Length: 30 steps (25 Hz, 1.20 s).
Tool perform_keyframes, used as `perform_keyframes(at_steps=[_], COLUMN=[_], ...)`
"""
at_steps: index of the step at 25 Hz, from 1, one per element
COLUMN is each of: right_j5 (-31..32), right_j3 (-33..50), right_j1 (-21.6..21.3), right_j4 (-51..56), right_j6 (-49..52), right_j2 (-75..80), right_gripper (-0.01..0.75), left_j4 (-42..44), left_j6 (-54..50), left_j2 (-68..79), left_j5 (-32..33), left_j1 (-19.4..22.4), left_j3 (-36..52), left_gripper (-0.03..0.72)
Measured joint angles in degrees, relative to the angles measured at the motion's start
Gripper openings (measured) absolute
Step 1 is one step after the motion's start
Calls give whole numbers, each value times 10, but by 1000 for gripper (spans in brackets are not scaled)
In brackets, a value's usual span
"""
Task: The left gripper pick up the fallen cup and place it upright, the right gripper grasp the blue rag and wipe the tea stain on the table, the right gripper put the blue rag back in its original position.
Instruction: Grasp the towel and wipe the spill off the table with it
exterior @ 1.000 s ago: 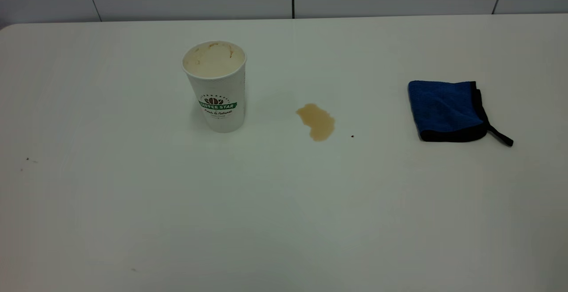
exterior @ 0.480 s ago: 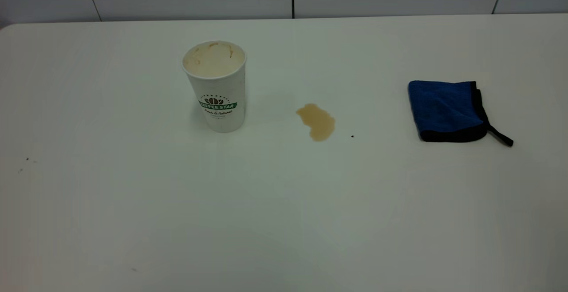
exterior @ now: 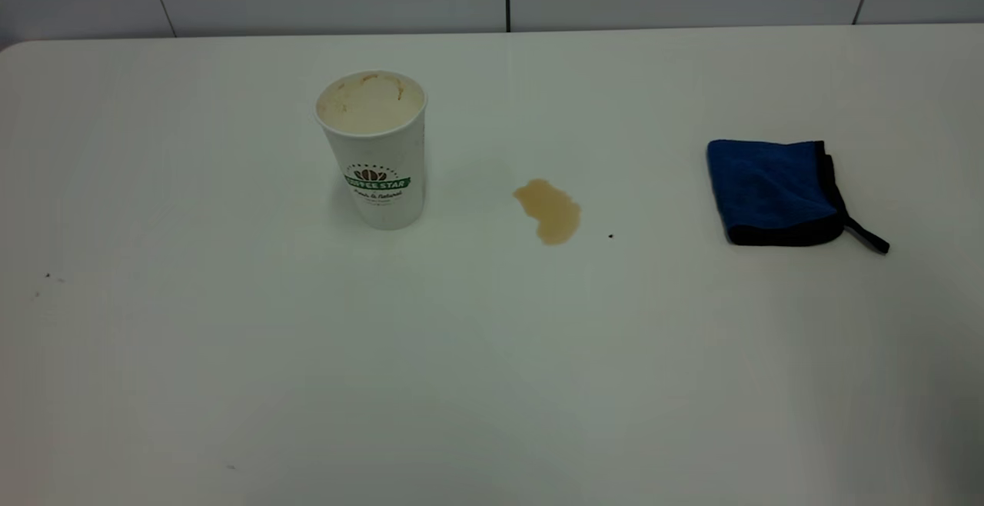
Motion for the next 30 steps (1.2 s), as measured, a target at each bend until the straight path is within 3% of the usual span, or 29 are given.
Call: perform_keyframes(at_steps=[5,10,19,30], right_j5=[-54,-89,-123,-156], right_j3=[-75,-189,-382,-486], right_j1=[0,0,0,0], right_j4=[165,285,314,316], right_j6=[-253,-390,-490,-532], right_j2=[243,451,698,827], right_gripper=[543,540,540,540], left_j4=[0,0,0,0], left_j6=[0,0,0,0], left_j2=[0,0,0,0], left_j5=[0,0,0,0], left_j1=[0,0,0,0], left_j3=[0,0,0,0], left_gripper=[493,493,493,493])
